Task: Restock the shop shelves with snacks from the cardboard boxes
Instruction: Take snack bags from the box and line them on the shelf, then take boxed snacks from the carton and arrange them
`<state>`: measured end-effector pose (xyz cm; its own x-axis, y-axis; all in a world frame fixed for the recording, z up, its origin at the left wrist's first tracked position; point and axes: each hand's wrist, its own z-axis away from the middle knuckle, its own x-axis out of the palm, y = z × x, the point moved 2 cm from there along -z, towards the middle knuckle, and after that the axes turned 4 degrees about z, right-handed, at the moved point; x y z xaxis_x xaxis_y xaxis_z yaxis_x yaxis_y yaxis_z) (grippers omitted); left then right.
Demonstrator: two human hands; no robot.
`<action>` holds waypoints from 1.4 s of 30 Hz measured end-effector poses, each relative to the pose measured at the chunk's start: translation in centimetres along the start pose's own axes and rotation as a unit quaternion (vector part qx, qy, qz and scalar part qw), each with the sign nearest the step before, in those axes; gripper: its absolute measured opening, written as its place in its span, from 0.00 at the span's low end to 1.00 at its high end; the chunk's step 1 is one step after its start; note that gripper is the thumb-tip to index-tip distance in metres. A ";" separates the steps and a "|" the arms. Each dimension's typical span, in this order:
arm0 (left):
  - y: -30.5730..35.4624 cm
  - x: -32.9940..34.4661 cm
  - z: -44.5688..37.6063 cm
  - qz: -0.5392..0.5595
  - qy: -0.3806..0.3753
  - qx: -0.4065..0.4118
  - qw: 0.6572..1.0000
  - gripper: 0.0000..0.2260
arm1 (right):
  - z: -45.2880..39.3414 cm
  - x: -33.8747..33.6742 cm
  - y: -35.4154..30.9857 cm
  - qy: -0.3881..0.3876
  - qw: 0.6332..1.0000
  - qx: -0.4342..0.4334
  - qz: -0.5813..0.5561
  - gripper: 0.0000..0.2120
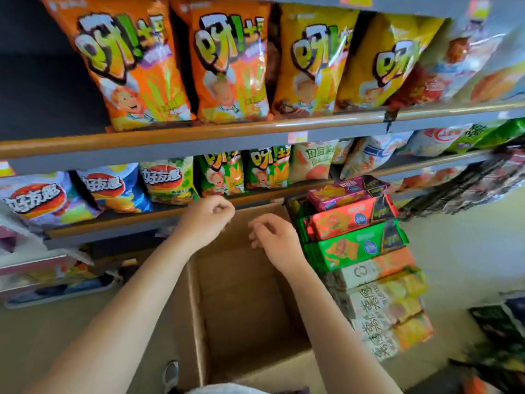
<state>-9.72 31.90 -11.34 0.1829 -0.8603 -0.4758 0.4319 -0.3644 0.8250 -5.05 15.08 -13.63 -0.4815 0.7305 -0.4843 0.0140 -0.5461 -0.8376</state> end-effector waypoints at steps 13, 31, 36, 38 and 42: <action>3.3 26.6 -0.9 0.211 0.023 -0.228 0.950 0.08 | -4.5 -26.8 17.8 0.232 0.956 0.085 0.159 0.16; 9.3 26.2 -1.0 0.309 0.165 -0.160 0.923 0.12 | -5.9 -31.4 17.1 0.132 0.988 0.056 -0.059 0.17; 9.0 26.3 -4.8 0.218 0.169 -0.203 0.940 0.16 | -10.1 -31.1 18.6 0.089 0.988 0.099 0.082 0.27; 8.0 26.8 -5.8 0.257 0.133 -0.262 0.921 0.21 | -10.5 -30.4 19.5 0.041 0.989 0.142 0.018 0.34; 7.5 27.1 -6.2 0.335 0.127 -0.278 0.891 0.26 | -10.1 -29.9 20.0 0.056 0.973 0.190 -0.118 0.38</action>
<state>4.01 8.04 -19.94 0.7284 -0.6837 -0.0451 0.5081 0.4949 0.7049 18.51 -13.54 -18.47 -0.3327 0.8824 -0.3328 -0.4212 -0.4548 -0.7847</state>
